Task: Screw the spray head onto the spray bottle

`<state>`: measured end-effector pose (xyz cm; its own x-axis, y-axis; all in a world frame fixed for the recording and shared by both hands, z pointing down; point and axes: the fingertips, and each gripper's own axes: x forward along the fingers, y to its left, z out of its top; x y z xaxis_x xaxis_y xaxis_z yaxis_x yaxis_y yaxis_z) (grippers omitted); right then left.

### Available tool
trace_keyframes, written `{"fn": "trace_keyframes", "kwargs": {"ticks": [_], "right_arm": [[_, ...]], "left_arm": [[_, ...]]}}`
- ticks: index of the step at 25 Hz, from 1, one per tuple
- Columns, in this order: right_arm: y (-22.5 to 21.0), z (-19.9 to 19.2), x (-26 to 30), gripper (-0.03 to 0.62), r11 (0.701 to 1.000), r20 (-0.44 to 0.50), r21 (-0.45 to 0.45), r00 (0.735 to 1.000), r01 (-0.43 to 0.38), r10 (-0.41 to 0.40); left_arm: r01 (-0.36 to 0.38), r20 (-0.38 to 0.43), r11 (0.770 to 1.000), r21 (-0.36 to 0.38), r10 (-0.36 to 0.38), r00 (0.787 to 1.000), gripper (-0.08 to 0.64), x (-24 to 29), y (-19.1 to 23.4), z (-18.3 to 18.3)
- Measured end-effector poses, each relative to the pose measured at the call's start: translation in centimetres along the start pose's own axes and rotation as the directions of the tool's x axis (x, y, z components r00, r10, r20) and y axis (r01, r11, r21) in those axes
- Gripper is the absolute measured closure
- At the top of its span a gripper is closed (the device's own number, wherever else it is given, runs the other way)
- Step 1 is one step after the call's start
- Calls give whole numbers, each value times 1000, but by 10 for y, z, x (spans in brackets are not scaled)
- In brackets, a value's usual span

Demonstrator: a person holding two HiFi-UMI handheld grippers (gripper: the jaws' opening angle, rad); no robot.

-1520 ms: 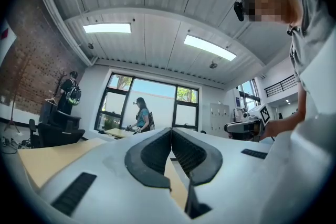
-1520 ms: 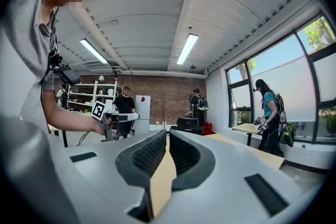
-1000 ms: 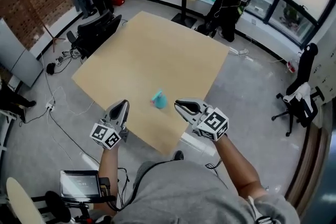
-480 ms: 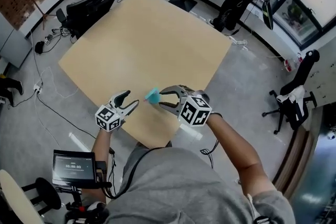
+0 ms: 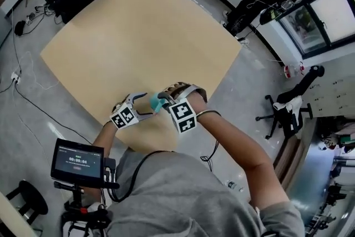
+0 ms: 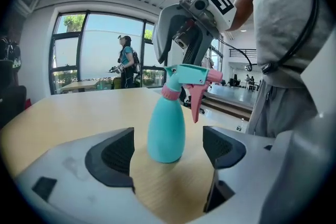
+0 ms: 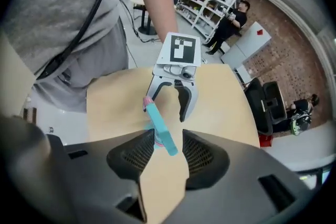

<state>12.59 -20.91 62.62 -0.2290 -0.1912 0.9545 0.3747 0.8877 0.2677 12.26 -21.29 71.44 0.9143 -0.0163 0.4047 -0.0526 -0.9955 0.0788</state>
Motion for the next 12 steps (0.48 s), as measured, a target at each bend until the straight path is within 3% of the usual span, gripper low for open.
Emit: {"fn": "trace_keyframes", "kwargs": {"ticks": [5, 12], "right_arm": [[15, -7, 26, 444, 991, -33, -92, 995, -101, 98], [-25, -17, 61, 462, 992, 55, 47, 992, -116, 113]], "left_arm": [[83, -26, 994, 74, -82, 996, 152, 33, -8, -11], [150, 18, 970, 189, -156, 988, 142, 79, 28, -13]]}}
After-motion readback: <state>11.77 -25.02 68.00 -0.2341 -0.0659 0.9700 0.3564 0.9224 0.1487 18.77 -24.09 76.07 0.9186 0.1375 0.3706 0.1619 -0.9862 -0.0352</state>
